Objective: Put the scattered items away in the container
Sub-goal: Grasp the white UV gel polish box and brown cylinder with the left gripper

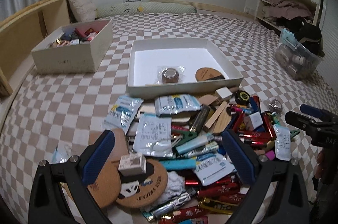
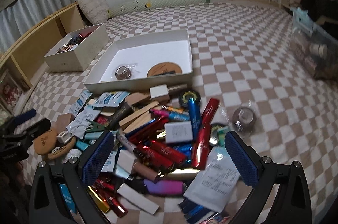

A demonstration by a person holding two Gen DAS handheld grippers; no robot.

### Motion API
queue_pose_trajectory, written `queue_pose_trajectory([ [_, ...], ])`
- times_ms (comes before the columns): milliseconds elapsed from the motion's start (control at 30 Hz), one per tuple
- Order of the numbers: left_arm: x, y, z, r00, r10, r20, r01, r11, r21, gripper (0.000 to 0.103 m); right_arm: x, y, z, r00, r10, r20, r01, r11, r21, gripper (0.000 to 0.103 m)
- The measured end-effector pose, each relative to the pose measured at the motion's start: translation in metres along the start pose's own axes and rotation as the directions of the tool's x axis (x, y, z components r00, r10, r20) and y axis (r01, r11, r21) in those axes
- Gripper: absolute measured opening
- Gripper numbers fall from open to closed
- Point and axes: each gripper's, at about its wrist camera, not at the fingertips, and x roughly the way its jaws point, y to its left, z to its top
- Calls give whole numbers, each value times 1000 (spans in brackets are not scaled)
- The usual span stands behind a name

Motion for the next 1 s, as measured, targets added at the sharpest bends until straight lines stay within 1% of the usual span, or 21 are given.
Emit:
queue_pose_trajectory([
  [200, 5, 5, -25, 1000, 24, -14, -24, 999, -21, 101, 11, -2, -15, 1000, 9, -27, -8, 999, 49, 103],
  [367, 7, 8, -39, 1000, 13, -7, -14, 999, -49, 99, 20, -6, -27, 997, 24, -68, -18, 996, 90, 103],
  [533, 8, 14, -48, 1000, 7, -8, -7, 997, -79, 99, 25, -9, -37, 995, 34, -90, -23, 993, 120, 103],
  [700, 8, 34, -56, 1000, -3, -4, 2, 992, -126, 98, 28, -11, -46, 994, 48, -96, -31, 984, 175, 103],
  [767, 11, 42, -58, 1000, -14, -17, 12, 989, -145, 98, 29, -10, -50, 993, 62, -104, -42, 982, 183, 103],
  [800, 14, 47, -58, 999, -17, -27, 13, 988, -155, 93, 30, -8, -53, 992, 67, -111, -46, 981, 186, 103],
  [833, 18, 51, -58, 999, -15, -41, 8, 987, -163, 91, 31, -7, -55, 991, 72, -116, -49, 981, 187, 103],
  [933, 31, 60, -56, 996, -27, -83, 12, 984, -177, 91, 35, -2, -63, 985, 97, -140, -69, 978, 195, 103],
  [1000, 36, 61, -54, 996, -35, -86, 20, 985, -172, 91, 38, -1, -68, 982, 115, -153, -81, 974, 212, 103],
])
